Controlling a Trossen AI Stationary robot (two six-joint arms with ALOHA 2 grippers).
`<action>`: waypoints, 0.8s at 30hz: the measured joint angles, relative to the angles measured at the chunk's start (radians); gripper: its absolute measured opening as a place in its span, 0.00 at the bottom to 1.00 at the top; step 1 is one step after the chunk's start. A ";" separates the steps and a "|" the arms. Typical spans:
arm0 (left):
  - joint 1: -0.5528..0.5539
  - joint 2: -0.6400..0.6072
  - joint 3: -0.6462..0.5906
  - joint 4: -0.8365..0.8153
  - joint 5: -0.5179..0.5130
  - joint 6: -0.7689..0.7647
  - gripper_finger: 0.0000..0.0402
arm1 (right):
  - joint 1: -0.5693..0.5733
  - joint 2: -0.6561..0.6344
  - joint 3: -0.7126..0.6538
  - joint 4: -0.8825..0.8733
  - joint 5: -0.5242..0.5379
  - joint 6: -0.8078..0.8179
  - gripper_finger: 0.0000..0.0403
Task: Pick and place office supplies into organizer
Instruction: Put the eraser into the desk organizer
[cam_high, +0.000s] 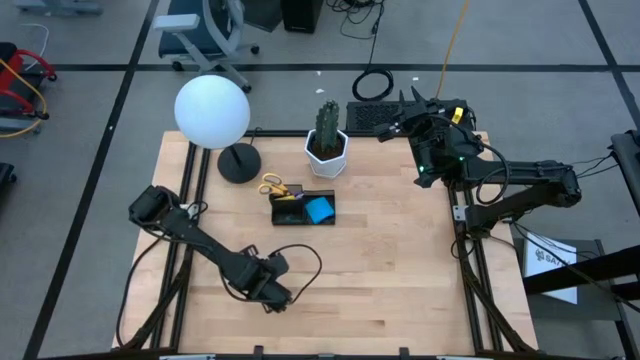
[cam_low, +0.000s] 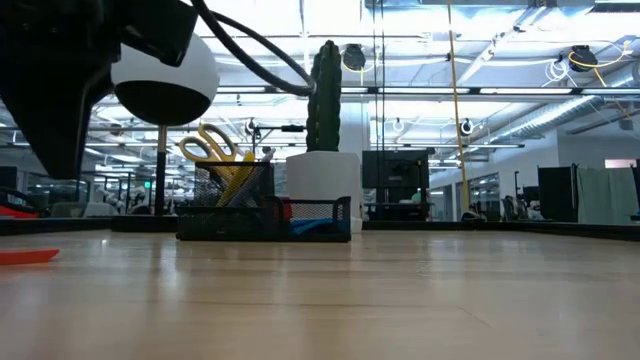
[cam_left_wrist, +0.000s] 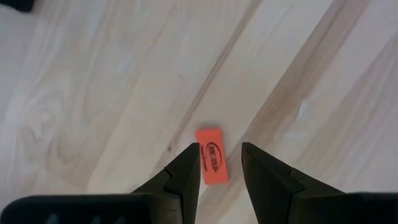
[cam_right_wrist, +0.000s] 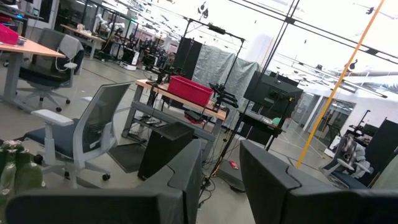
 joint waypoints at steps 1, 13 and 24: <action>0.000 0.000 0.000 0.000 0.006 -0.011 0.31 | 0.000 0.000 0.000 0.000 0.000 0.000 0.25; -0.007 0.000 0.000 -0.020 0.086 -0.107 0.31 | 0.000 0.000 0.000 0.000 0.000 0.000 0.25; -0.008 0.000 -0.024 -0.025 0.143 -0.143 0.31 | 0.000 0.000 0.000 0.000 0.000 0.000 0.25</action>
